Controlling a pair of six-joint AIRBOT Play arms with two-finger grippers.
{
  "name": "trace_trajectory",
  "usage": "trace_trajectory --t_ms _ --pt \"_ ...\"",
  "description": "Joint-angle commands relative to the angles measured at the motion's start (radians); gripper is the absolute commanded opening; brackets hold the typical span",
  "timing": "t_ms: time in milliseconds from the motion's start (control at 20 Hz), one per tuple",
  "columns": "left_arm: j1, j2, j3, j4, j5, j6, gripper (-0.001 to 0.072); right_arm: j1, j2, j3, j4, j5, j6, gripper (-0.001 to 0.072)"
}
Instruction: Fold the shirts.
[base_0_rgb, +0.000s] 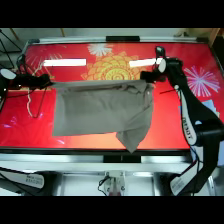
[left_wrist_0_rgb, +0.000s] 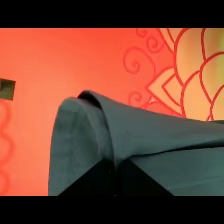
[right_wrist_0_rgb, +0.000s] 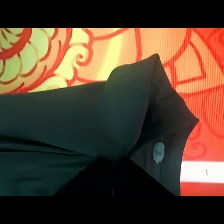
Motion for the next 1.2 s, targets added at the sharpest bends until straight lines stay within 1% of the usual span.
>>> trace_trajectory --t_ms 0,50,100,200,250,300,350,400,450,500,600,650,700,750,800,850,950,1000,1050,1150 --pt "0.008 -0.024 0.002 0.029 -0.228 0.009 0.0031 -0.040 -0.013 -0.002 0.047 0.283 -0.034 0.0066" --pt "0.005 -0.029 -0.022 0.036 -0.253 -0.006 0.0032 -0.038 -0.027 -0.005 0.055 0.323 -0.033 0.0066" --pt "0.001 -0.034 -0.048 0.036 -0.256 -0.025 0.0032 -0.034 -0.042 -0.014 0.080 0.333 -0.033 0.0066" --pt "-0.005 -0.045 -0.101 0.034 -0.256 -0.055 0.0032 -0.020 -0.068 -0.039 0.114 0.322 -0.021 0.0067" --pt "-0.006 -0.053 -0.113 0.035 -0.260 -0.062 0.0032 -0.016 -0.076 -0.044 0.116 0.322 -0.004 0.0079" --pt "-0.006 -0.060 -0.115 0.035 -0.260 -0.082 0.0034 -0.016 -0.079 -0.045 0.132 0.322 0.007 0.0156" --pt "-0.006 -0.061 -0.112 0.031 -0.260 -0.097 0.0127 -0.018 -0.076 -0.044 0.158 0.323 0.008 0.0364" --pt "-0.004 -0.060 -0.098 0.031 -0.278 -0.104 0.0383 -0.022 -0.059 -0.044 0.182 0.328 -0.012 0.0466" --pt "0.004 -0.060 -0.067 0.031 -0.326 -0.103 0.0582 -0.027 -0.031 -0.043 0.187 0.346 -0.030 0.0466" --pt "0.020 -0.058 -0.028 0.035 -0.388 -0.102 0.0584 -0.032 0.010 -0.043 0.164 0.374 -0.051 0.0466" --pt "0.066 -0.036 0.015 0.095 -0.531 -0.103 0.0583 -0.058 0.090 -0.050 0.042 0.495 -0.081 0.0466" --pt "0.092 -0.007 -0.010 0.145 -0.580 -0.102 0.0583 -0.079 0.125 -0.073 -0.001 0.554 -0.093 0.0466" --pt "0.114 0.033 -0.072 0.184 -0.600 -0.087 0.0583 -0.107 0.165 -0.122 -0.014 0.586 -0.103 0.0465" --pt "0.142 0.091 -0.188 0.195 -0.592 -0.055 0.0583 -0.137 0.218 -0.197 -0.007 0.584 -0.105 0.0465" --pt "0.168 0.149 -0.319 0.195 -0.558 -0.029 0.0584 -0.159 0.278 -0.285 0.006 0.554 -0.106 0.0466" --pt "0.198 0.209 -0.465 0.187 -0.497 -0.005 0.0584 -0.175 0.335 -0.367 0.020 0.512 -0.106 0.0466" --pt "0.255 0.291 -0.688 0.143 -0.379 0.052 0.0584 -0.191 0.430 -0.502 0.047 0.443 -0.106 0.0466" --pt "0.278 0.311 -0.758 0.107 -0.331 0.094 0.0584 -0.193 0.463 -0.544 0.050 0.423 -0.106 0.0466" --pt "0.292 0.314 -0.796 0.076 -0.294 0.117 0.0584 -0.193 0.483 -0.568 0.056 0.415 -0.106 0.0466" --pt "0.295 0.314 -0.829 -0.002 -0.215 0.144 0.0568 -0.193 0.495 -0.581 0.072 0.417 -0.106 0.0466"
